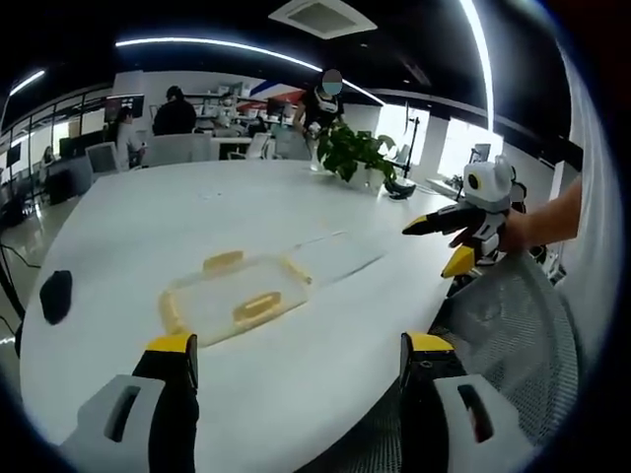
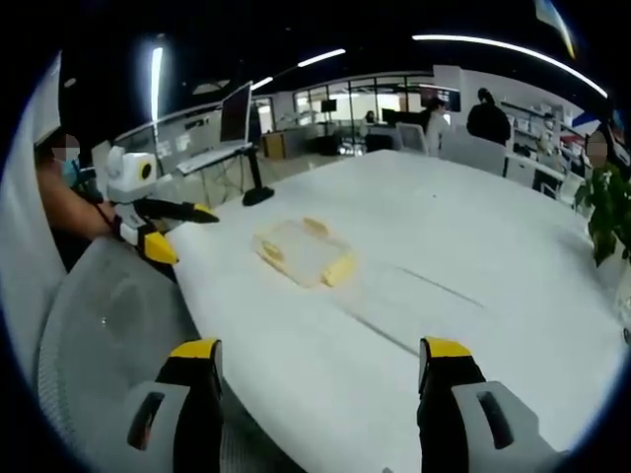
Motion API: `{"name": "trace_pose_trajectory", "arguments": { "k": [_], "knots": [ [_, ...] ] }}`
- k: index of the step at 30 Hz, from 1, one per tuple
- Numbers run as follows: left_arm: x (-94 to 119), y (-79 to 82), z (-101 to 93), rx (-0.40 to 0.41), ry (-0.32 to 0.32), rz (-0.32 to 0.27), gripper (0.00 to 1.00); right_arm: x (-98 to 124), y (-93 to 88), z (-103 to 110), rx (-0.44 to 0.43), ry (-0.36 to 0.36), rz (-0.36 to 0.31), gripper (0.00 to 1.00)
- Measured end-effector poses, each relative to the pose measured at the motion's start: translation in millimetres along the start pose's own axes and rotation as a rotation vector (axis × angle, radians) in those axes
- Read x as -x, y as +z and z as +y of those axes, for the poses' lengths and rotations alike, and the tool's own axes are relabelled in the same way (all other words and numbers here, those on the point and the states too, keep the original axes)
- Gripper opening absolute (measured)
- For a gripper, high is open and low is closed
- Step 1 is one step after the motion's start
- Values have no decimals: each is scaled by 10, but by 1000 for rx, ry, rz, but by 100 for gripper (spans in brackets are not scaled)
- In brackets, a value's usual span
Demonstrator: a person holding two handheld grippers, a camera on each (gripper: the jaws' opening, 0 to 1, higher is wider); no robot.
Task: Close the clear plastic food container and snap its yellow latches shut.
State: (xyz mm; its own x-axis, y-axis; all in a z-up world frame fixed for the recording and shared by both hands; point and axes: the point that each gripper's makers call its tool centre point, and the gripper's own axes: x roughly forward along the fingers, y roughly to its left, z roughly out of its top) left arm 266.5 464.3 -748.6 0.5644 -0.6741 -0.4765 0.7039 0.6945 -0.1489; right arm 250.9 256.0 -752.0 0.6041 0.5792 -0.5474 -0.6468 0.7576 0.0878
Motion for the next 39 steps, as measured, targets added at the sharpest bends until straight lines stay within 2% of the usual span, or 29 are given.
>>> {"name": "trace_pose_trajectory", "arguments": {
  "k": [11,15,23,27,31,34,39],
  "knots": [
    [5,37,3,-12,0,-11,84,6,22,-24,3,-5,5,76],
    [19,58,23,11,3,-14,84,4,41,-3,19,4,6,76],
    [13,83,-82,-4,-53,16,79,-20,71,31,71,21,21,76],
    [17,151,-38,-12,-53,3,79,-52,109,27,86,31,21,75],
    [-3,154,17,-22,-52,13,77,-97,160,48,100,55,20,74],
    [-26,174,60,21,-55,6,75,-145,166,45,114,70,30,73],
    [-90,150,78,-14,-66,33,73,-200,189,47,123,89,36,70]
  ]
}}
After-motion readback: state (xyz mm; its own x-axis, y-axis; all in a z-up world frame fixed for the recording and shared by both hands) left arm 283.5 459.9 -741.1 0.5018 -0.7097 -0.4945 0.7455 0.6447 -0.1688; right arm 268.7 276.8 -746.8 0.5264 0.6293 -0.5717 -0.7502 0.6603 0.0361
